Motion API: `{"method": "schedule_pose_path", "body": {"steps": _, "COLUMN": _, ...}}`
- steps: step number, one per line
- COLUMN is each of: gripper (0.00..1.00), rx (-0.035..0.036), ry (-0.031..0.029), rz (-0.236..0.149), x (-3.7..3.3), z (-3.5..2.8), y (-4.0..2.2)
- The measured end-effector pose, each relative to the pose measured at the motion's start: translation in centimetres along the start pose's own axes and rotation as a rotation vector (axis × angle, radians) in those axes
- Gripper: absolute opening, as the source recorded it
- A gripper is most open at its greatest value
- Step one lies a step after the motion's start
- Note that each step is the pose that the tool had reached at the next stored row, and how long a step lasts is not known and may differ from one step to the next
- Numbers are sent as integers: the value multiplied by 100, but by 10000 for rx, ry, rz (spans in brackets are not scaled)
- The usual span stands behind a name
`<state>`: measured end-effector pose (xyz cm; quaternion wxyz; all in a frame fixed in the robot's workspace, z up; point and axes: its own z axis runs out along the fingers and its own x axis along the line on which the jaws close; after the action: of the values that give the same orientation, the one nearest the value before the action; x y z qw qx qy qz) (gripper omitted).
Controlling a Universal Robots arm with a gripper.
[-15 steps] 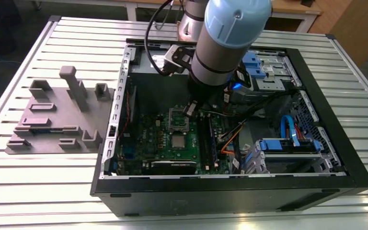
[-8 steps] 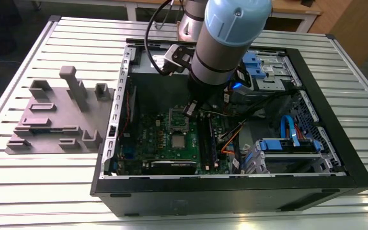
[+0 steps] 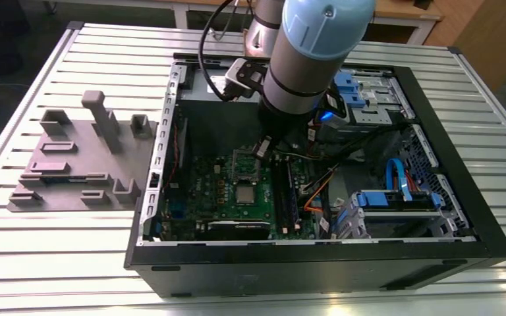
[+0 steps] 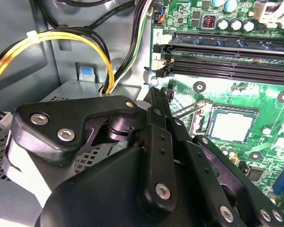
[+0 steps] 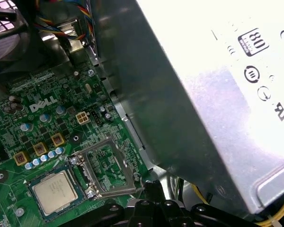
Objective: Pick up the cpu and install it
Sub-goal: 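Close the cpu cover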
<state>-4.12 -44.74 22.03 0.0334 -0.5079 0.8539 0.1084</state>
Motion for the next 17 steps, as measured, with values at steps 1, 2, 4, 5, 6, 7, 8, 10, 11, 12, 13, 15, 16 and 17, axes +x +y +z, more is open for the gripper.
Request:
{"method": "schedule_pose_path", "body": {"steps": 1, "gripper": 10, "rx": 2, "ry": 3, "rz": 0, "x": -1, "z": -7, "y": 1}}
{"method": "schedule_pose_path", "body": {"steps": 2, "gripper": 10, "rx": 4, "ry": 8, "rz": 0, "x": -3, "z": -13, "y": 2}}
{"method": "schedule_pose_path", "body": {"steps": 4, "gripper": 10, "rx": 11, "ry": 19, "rz": 1, "x": -4, "z": -20, "y": 3}}
{"method": "schedule_pose_path", "body": {"steps": 5, "gripper": 10, "rx": 15, "ry": 25, "rz": 1, "x": -4, "z": -22, "y": 3}}
{"method": "schedule_pose_path", "body": {"steps": 6, "gripper": 10, "rx": 19, "ry": 32, "rz": 2, "x": -3, "z": -24, "y": 3}}
{"method": "schedule_pose_path", "body": {"steps": 7, "gripper": 10, "rx": 22, "ry": 38, "rz": 2, "x": -3, "z": -25, "y": 3}}
{"method": "schedule_pose_path", "body": {"steps": 8, "gripper": 10, "rx": 26, "ry": 47, "rz": 3, "x": -2, "z": -26, "y": 3}}
{"method": "schedule_pose_path", "body": {"steps": 10, "gripper": 10, "rx": 40, "ry": 74, "rz": 5, "x": 0, "z": -28, "y": 2}}
{"method": "schedule_pose_path", "body": {"steps": 11, "gripper": 10, "rx": 49, "ry": 90, "rz": 5, "x": 1, "z": -29, "y": 1}}
{"method": "schedule_pose_path", "body": {"steps": 12, "gripper": 10, "rx": 56, "ry": 104, "rz": 6, "x": 2, "z": -29, "y": 1}}
{"method": "schedule_pose_path", "body": {"steps": 13, "gripper": 10, "rx": 62, "ry": 113, "rz": 7, "x": 4, "z": -29, "y": 0}}
{"method": "schedule_pose_path", "body": {"steps": 15, "gripper": 10, "rx": 70, "ry": 126, "rz": 9, "x": 7, "z": -31, "y": -1}}
{"method": "schedule_pose_path", "body": {"steps": 16, "gripper": 10, "rx": 72, "ry": 130, "rz": 9, "x": 9, "z": -32, "y": -1}}
{"method": "schedule_pose_path", "body": {"steps": 17, "gripper": 10, "rx": 73, "ry": 134, "rz": 9, "x": 9, "z": -34, "y": -2}}
